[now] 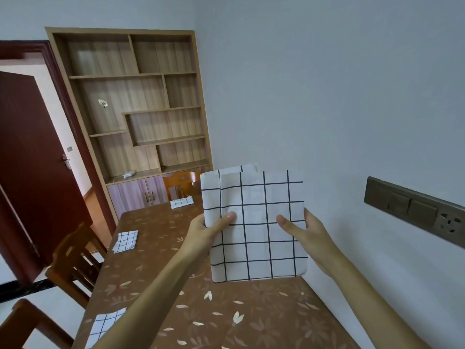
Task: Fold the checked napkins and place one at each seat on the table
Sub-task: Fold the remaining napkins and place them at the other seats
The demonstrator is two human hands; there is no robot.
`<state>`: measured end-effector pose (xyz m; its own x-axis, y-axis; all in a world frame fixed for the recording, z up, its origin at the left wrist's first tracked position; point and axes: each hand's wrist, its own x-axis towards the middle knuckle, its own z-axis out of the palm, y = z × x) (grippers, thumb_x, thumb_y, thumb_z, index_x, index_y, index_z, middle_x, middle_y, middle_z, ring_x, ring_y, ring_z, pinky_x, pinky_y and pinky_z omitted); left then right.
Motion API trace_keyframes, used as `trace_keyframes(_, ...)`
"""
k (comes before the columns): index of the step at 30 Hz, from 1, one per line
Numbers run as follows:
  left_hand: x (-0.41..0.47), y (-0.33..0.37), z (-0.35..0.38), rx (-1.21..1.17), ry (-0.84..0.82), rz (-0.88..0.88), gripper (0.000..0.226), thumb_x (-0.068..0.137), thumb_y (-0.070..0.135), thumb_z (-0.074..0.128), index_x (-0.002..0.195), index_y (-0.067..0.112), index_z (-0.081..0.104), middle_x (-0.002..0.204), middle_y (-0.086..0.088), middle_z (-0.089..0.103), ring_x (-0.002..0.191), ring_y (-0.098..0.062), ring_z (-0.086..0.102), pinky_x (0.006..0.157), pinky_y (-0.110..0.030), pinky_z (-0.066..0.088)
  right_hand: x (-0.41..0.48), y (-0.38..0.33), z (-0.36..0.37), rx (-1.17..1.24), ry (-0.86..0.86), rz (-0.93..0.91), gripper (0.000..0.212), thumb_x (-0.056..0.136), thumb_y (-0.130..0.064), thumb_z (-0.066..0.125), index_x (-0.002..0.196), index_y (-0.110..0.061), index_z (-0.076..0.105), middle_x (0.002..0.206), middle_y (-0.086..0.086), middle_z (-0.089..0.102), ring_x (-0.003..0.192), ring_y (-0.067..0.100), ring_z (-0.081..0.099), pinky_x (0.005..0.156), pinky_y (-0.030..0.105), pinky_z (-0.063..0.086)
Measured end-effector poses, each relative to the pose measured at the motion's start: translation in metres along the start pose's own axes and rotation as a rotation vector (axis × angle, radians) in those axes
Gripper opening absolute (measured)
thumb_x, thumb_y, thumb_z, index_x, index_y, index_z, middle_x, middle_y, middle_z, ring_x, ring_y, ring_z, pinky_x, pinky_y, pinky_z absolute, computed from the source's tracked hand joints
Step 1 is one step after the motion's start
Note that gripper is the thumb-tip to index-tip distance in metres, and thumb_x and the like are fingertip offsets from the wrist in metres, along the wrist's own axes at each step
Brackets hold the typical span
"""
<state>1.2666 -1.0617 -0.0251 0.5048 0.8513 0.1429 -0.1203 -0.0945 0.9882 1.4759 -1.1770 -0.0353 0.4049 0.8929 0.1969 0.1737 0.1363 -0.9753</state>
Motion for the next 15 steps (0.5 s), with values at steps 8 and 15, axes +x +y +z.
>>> trace_keyframes(8, -0.01, 0.006, 0.005, -0.002, -0.173, -0.095, 0.029, 0.098, 0.025, 0.06, 0.123, 0.013, 0.066, 0.116, -0.006, 0.075, 0.107, -0.025, 0.072, 0.085, -0.04, 0.061, 0.002, 0.002, 0.01, 0.072, 0.112, -0.135, 0.013, 0.087, -0.027, 0.074, 0.099, -0.021, 0.075, 0.092, -0.017, 0.078, 0.088, -0.001, 0.073, 0.069, 0.009, 0.053)
trace_keyframes(15, -0.013, 0.011, 0.006, -0.001, -0.224, -0.115, 0.027, 0.099, 0.026, 0.058, 0.12, 0.014, 0.068, 0.116, -0.006, 0.075, 0.107, -0.024, 0.072, 0.085, -0.037, 0.06, 0.0, 0.001, 0.012, 0.089, -0.035, -0.124, 0.021, 0.085, -0.027, 0.075, 0.104, -0.018, 0.077, 0.101, -0.008, 0.079, 0.098, 0.005, 0.073, 0.082, 0.018, 0.055)
